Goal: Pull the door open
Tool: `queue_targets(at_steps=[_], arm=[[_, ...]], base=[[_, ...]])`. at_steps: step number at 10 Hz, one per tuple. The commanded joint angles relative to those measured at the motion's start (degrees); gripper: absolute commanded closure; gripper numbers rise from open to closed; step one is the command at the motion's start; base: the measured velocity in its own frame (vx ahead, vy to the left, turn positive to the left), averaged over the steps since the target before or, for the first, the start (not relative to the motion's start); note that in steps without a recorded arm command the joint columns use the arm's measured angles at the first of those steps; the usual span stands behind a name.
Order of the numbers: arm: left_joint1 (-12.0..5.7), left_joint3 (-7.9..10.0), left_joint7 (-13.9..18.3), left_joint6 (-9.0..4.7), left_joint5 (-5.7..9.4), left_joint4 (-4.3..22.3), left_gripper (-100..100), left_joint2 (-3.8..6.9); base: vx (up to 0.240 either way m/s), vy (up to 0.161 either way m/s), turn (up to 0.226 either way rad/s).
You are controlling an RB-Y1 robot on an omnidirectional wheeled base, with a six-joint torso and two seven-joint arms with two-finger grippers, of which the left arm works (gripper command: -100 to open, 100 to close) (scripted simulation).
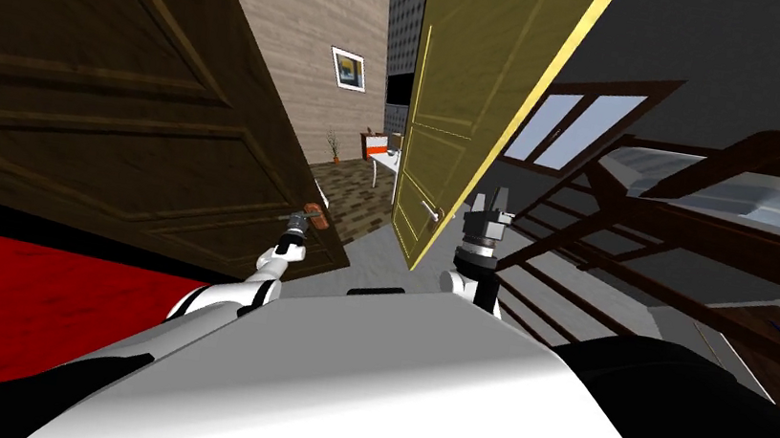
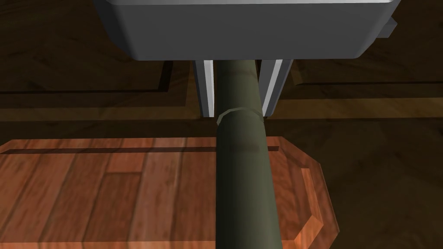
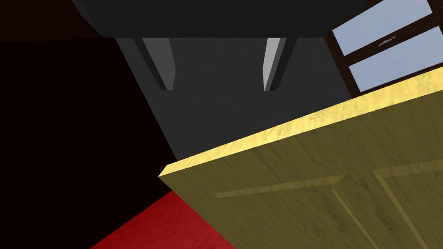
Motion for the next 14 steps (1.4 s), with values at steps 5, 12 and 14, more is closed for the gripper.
queue_targets(at_steps=[5, 12, 14], arm=[[-0.81, -2.63, 2.5, -1.4, -1.04, 1.8, 100, 0.33], [-0.79, -5.19, 5.0, -2.1, -2.08, 1.22, 100, 0.81], [-0.78, -5.76, 5.55, -2.25, -2.31, 1.1, 100, 0.91]], base=[[-0.198, 0.066, -0.086], [-0.214, 0.084, -0.142], [-0.187, 0.082, -0.114]])
